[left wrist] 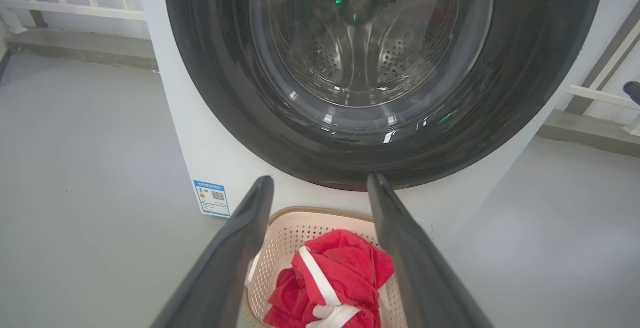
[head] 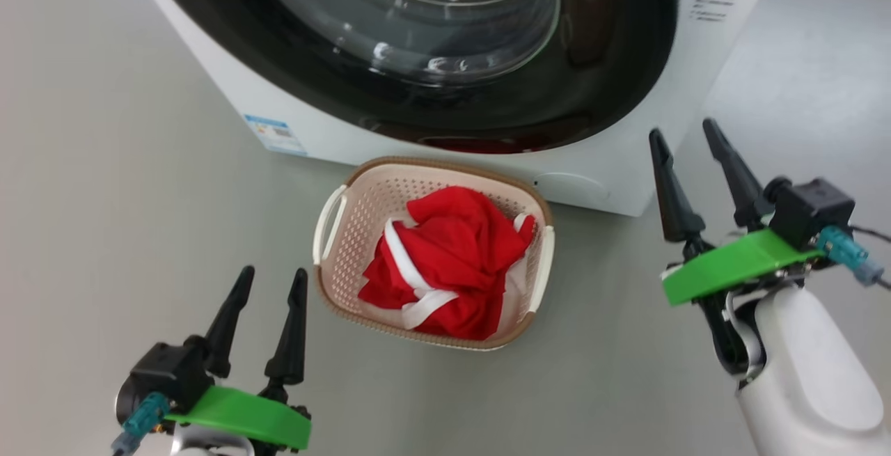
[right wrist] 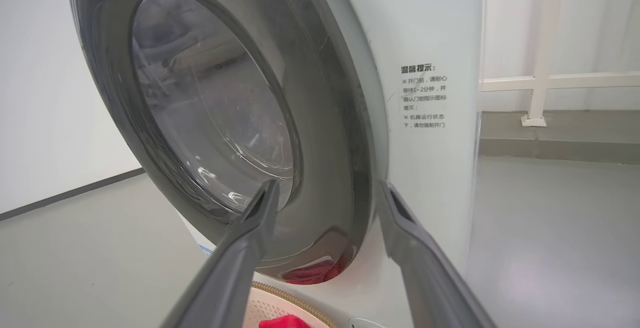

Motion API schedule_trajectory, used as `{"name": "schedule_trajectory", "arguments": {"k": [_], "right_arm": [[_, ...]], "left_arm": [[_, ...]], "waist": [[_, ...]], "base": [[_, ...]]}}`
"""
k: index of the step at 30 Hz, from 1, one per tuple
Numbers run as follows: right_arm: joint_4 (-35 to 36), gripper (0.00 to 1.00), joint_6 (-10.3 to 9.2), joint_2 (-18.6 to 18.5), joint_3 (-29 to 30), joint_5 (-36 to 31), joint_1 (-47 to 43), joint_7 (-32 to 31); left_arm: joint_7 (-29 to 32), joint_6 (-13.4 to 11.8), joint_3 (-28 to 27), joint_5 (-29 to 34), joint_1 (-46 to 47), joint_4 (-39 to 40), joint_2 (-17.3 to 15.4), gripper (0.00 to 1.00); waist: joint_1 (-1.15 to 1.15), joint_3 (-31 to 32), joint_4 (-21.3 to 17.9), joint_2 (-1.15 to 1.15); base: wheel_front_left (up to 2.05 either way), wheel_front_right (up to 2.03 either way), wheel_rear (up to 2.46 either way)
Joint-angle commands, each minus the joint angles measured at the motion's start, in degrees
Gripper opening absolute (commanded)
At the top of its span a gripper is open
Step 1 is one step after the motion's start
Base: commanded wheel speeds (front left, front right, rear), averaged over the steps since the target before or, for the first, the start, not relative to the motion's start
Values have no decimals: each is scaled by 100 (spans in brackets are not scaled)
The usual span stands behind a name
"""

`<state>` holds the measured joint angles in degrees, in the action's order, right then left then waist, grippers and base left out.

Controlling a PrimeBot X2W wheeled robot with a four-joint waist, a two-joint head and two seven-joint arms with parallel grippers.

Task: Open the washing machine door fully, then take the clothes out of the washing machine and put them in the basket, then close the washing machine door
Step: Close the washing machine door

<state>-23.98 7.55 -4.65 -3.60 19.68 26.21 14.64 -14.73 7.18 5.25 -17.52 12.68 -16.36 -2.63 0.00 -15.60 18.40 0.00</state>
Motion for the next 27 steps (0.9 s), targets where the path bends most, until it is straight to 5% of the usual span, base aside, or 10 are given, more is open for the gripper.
{"name": "schedule_trajectory", "arguments": {"k": [1, 27], "right_arm": [[212, 100, -6, 112, -110, 75, -204, 36], [789, 100, -6, 157, 280, 36, -1942, 36]], "left_arm": [[-27, 31, -235, 78, -91, 76, -195, 100], [-27, 31, -605, 103, -550, 160, -569, 100]], "waist": [[0, 280, -272, 0], [0, 842, -1373, 0]], "base": [[0, 0, 0], [0, 0, 0]]}}
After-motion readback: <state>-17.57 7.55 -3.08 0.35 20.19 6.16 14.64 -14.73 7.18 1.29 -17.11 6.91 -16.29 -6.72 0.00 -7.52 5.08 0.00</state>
